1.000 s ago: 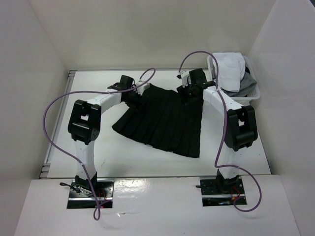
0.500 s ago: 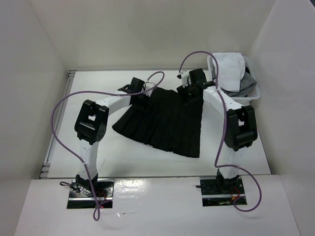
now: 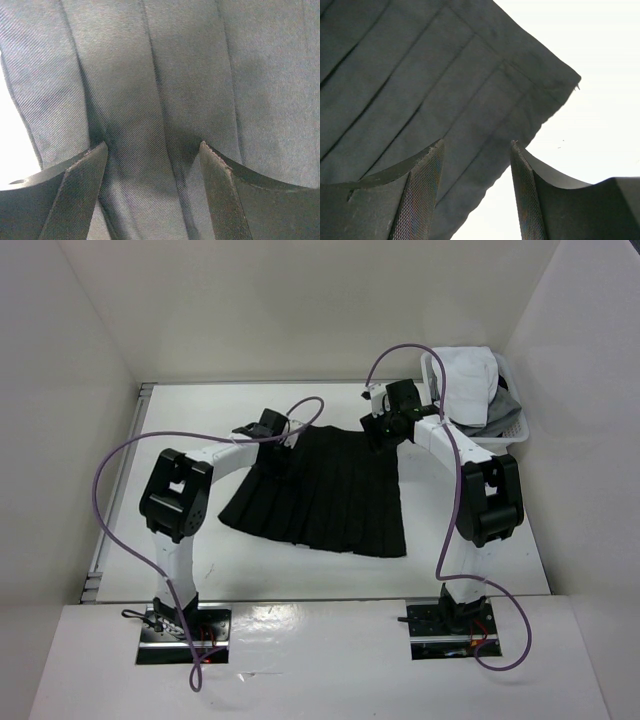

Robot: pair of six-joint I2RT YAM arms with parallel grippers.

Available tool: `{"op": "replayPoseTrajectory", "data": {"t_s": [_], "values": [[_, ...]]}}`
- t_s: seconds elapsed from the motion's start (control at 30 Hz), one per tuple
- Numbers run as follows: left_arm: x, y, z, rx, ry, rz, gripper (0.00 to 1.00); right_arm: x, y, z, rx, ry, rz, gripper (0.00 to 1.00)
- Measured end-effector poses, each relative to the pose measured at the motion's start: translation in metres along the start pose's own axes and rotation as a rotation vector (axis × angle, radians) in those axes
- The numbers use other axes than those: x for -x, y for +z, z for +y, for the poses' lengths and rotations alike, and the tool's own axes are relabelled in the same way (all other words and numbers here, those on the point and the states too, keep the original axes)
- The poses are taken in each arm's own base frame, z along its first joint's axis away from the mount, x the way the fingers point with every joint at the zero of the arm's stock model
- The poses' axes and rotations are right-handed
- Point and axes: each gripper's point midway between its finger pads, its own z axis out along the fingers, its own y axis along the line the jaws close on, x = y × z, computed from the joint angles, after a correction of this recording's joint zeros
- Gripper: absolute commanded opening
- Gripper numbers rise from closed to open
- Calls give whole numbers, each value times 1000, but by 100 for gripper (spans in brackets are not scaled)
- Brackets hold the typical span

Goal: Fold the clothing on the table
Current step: Fold the skirt

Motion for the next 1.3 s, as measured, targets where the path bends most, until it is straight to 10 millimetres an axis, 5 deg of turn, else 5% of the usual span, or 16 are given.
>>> {"op": "replayPoseTrajectory", "data": {"t_s": [0.37, 0.57, 0.7, 0.8, 0.9, 1.0, 1.17, 1.3], "values": [[-57, -31, -11, -36, -23, 105, 80, 0, 0, 3, 15, 1, -2, 61], [-92, -69, -26, -96, -24, 186, 82, 0, 0, 4, 24, 1, -1, 61], [-70, -106, -35, -139, 4, 99, 89, 1, -2, 5, 27, 1, -5, 61], [-36, -131, -34, -153, 22, -14, 92, 3, -5, 5, 28, 0, -12, 61], [-6, -144, -15, -140, 10, -117, 90, 5, -6, 6, 31, -1, -19, 61], [10, -138, 22, -121, -45, -162, 86, 5, -6, 6, 32, 0, -19, 61], [12, -90, 81, -148, -146, -130, 74, 5, -6, 7, 34, 3, -19, 61], [4, -52, 101, -189, -188, -81, 61, 5, -5, 7, 35, 3, -17, 61]]}}
